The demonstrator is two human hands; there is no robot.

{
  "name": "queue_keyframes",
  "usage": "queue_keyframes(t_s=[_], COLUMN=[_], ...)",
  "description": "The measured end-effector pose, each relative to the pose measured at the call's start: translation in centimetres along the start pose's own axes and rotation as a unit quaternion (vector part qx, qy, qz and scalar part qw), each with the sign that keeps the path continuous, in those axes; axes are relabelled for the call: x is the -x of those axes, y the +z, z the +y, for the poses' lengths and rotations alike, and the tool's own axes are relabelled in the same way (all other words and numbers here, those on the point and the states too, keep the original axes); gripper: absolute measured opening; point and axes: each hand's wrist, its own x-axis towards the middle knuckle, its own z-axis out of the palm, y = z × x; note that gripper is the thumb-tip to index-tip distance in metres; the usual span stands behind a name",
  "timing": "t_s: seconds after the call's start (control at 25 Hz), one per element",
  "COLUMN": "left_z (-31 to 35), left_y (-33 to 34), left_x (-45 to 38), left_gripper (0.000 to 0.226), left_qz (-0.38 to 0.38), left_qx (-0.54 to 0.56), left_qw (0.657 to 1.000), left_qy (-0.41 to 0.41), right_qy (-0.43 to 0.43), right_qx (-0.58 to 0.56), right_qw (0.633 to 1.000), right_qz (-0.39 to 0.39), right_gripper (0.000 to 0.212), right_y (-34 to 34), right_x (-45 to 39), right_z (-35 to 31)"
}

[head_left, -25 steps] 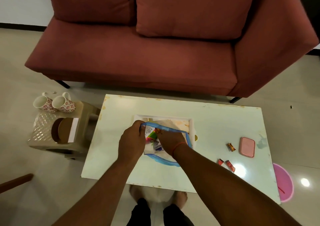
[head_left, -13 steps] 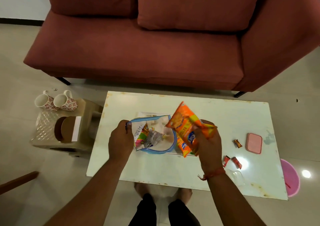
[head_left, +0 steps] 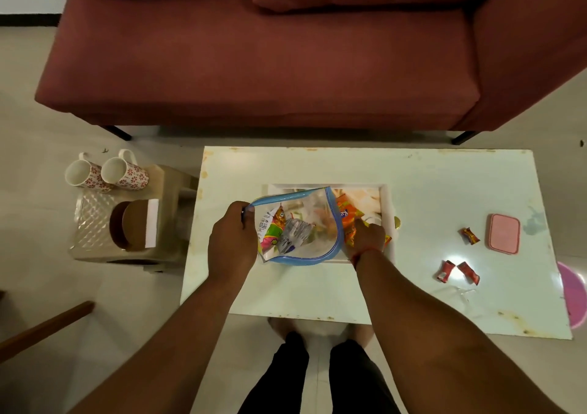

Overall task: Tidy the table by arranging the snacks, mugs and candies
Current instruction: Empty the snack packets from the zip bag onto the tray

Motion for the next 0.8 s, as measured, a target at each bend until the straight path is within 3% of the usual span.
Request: queue_keyframes(t_s=[0.12, 0.2, 0.28, 0.36, 0.4, 0.48, 0.56, 0.6, 0.72, 0.8], left_z=[0.1, 0.7, 1.4, 2.2, 2.6, 3.5, 4.3, 4.7, 5.1, 4.7], left_y=[0.0, -0.1, -0.1, -0.1, -0.1, -0.1, -0.2, -0.3, -0.9, -1.4], left_x=[-0.2, -0.3, -0.3, -0.1, 0.1, 0.5, 1.1, 1.4, 1.6, 1.4], left_gripper=[0.026, 0.025, 0.024, 0.026, 0.028, 0.027, 0.025, 0.025, 0.028, 0.029], left_qz=[-0.027, -0.035, -0.039, -0.042, -0.043, -0.037, -0.025, -0.02, -0.008, 0.004], left_qx=[-0.005, -0.009, -0.013, -0.017, -0.019, -0.014, -0.009, -0.01, 0.005, 0.013], left_qw=[1.0, 0.999, 0.999, 0.999, 0.998, 0.998, 0.997, 0.996, 0.995, 0.996], left_qy=[0.005, 0.008, 0.014, 0.024, 0.031, 0.05, 0.078, 0.09, 0.095, 0.093], right_qy=[-0.081, -0.228, -0.408, -0.496, -0.498, -0.494, -0.462, -0.445, -0.416, -0.448], right_qx=[0.017, 0.026, 0.081, 0.19, 0.276, 0.503, 0.667, 0.71, 0.738, 0.741], right_qw=[0.989, 0.959, 0.905, 0.845, 0.813, 0.682, 0.548, 0.511, 0.503, 0.469], right_qz=[0.124, 0.166, 0.089, -0.058, -0.122, -0.194, -0.202, -0.192, -0.171, -0.174], right_gripper=[0.027, 0.02, 0.017, 0.015, 0.017, 0.027, 0.034, 0.035, 0.037, 0.038], right_y=[-0.4, -1.4, -1.1, 0.8, 2.3, 5.6, 8.6, 9.7, 11.4, 11.6], right_x=[2.7, 5.9, 10.3, 13.2, 13.8, 12.8, 10.7, 9.7, 7.9, 7.6], right_z=[-1.3, -2.0, -2.8, -3.1, -3.1, -2.6, -2.3, -2.3, -2.3, -2.3])
